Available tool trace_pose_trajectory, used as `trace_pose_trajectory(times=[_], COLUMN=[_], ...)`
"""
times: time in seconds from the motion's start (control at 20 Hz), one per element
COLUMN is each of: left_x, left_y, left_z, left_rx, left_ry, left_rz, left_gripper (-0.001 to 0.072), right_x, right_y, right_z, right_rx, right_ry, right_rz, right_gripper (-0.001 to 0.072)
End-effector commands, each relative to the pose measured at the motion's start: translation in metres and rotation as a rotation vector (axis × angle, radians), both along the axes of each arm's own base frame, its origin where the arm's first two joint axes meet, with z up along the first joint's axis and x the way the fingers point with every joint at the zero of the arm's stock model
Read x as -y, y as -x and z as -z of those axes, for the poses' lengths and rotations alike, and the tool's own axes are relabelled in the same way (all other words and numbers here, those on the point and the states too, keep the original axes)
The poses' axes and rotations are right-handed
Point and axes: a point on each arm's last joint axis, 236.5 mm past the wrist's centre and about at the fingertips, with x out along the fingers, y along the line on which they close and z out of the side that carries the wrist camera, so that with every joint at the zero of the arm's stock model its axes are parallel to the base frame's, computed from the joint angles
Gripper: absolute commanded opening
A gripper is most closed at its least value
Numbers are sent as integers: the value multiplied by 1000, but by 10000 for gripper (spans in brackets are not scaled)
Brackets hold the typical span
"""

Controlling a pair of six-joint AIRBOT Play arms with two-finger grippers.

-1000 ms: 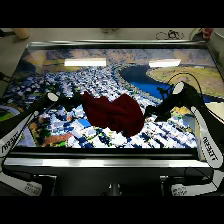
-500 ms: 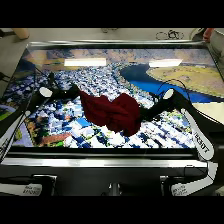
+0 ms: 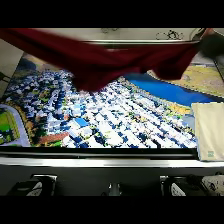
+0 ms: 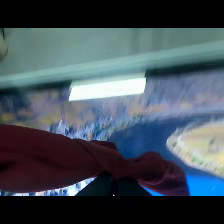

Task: Fold the shirts.

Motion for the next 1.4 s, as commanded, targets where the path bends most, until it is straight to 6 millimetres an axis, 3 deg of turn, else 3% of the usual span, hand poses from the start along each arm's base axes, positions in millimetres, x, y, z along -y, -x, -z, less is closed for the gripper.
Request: trace_pose_trajectory(times=[0.0, 0.1, 0.2, 0.25, 0.35, 0.45, 0.55, 0.65, 0.7, 0.8, 0.85, 0.9, 0.95, 1.0, 1.05, 1.1, 1.2, 1.3, 1.35], left_x=[-32, -30, -30, -31, -35, -33, -17, 13, 29, 56, 64, 69, 68, 62, 54, 45, 30, 27, 28], left_y=[105, 118, 112, 102, 74, 51, 35, 26, 23, 23, 23, 24, 22, 19, 16, 13, 8, 10, 13], left_z=[-46, -52, -42, -26, 36, 128, 222, 310, 342, 386, 397, 402, 400, 395, 388, 381, 371, 375, 379], left_rx=[112, 134, 89, 26, -189, -436, -615, -726, -741, -744, -743, -743, -737, -722, -708, -691, -671, -692, -714], left_ry=[-1, -4, -8, -28, -51, -32, -44, -3, 24, 71, 65, 59, 57, 33, 7, -12, -9, -5, -5], left_rz=[-165, -168, -167, -168, -157, -121, -43, 59, 100, 161, 178, 189, 188, 171, 149, 122, 80, 74, 79], left_gripper=[22, 22, 22, 22, 22, 23, 23, 22, 23, 24, 24, 23, 23, 24, 24, 25, 25, 25, 25], right_x=[18, 16, 19, 21, 28, 32, 28, 19, 14, -2, -12, -27, -44, -57, -67, -68, -57, -42, -44], right_y=[102, 118, 113, 105, 73, 32, -6, -39, -56, -91, -104, -108, -108, -106, -98, -83, -31, 31, 61], right_z=[-115, -126, -131, -127, -97, -23, 85, 187, 232, 311, 342, 362, 371, 368, 358, 348, 346, 372, 394], right_rx=[352, 391, 411, 400, 291, 22, -322, -558, -621, -710, -762, -818, -858, -873, -875, -904, -1061, -1262, -1314], right_ry=[69, 55, 49, 49, 64, 76, 71, 59, 41, -62, -146, -244, -334, -388, -376, -331, -196, -35, 32], right_rz=[141, 149, 156, 160, 164, 129, 60, 6, 2, 44, 76, 82, 54, 5, -82, -148, -198, -150, -149], right_gripper=[22, 22, 22, 22, 22, 23, 23, 23, 23, 24, 27, 97, 259, 471, 629, 629, 612, 490, 492])
